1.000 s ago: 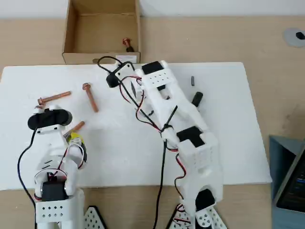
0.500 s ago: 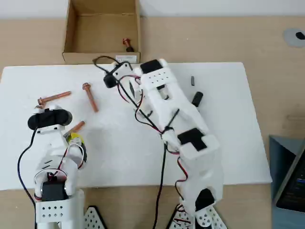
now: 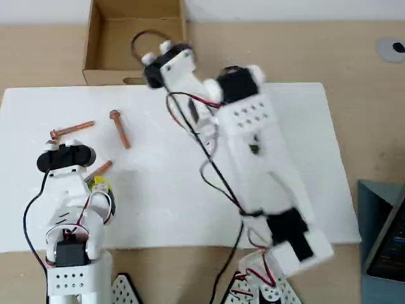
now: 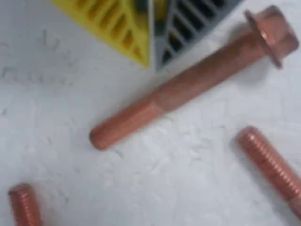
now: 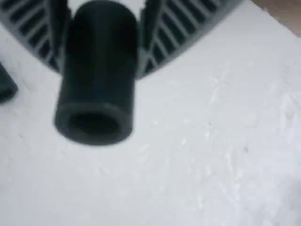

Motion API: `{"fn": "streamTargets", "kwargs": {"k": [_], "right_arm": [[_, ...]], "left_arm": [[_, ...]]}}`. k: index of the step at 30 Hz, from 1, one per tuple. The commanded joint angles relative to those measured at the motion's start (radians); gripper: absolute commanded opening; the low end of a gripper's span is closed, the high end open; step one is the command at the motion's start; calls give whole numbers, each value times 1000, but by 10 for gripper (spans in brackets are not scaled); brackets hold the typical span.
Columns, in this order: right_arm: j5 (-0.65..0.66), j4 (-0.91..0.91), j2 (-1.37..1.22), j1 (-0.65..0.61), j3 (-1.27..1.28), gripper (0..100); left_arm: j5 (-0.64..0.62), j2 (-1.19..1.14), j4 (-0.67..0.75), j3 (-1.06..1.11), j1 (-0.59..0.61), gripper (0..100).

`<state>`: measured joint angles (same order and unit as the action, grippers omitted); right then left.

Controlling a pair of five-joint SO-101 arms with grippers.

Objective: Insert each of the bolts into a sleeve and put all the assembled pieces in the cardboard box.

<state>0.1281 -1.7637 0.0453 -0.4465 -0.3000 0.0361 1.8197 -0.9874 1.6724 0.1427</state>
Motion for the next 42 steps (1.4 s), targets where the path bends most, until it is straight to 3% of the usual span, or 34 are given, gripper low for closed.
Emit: {"fn": "streamTargets", "kwargs": {"k": [1, 7, 14, 22, 26, 32, 42], "right_arm": [[-84, -23, 188, 68, 59, 10], [-160, -12, 460, 197, 252, 10], [-189, 28, 740, 358, 555, 10], [-189, 89, 963, 486, 796, 10], [-189, 114, 1020, 541, 816, 10], [-189, 118, 1049, 601, 843, 10], [-189, 117, 1056, 682, 848, 10]], "left_arm": [[6, 5, 12, -3, -5, 2], [6, 4, 8, -95, 3, 3], [23, -101, -124, -336, -26, 3], [17, -572, -123, -677, -26, 3], [-100, -820, -77, -835, -20, 10], [-221, -1142, -14, -1065, -28, 134], [-227, -1618, 3, -1389, -46, 31]]}}
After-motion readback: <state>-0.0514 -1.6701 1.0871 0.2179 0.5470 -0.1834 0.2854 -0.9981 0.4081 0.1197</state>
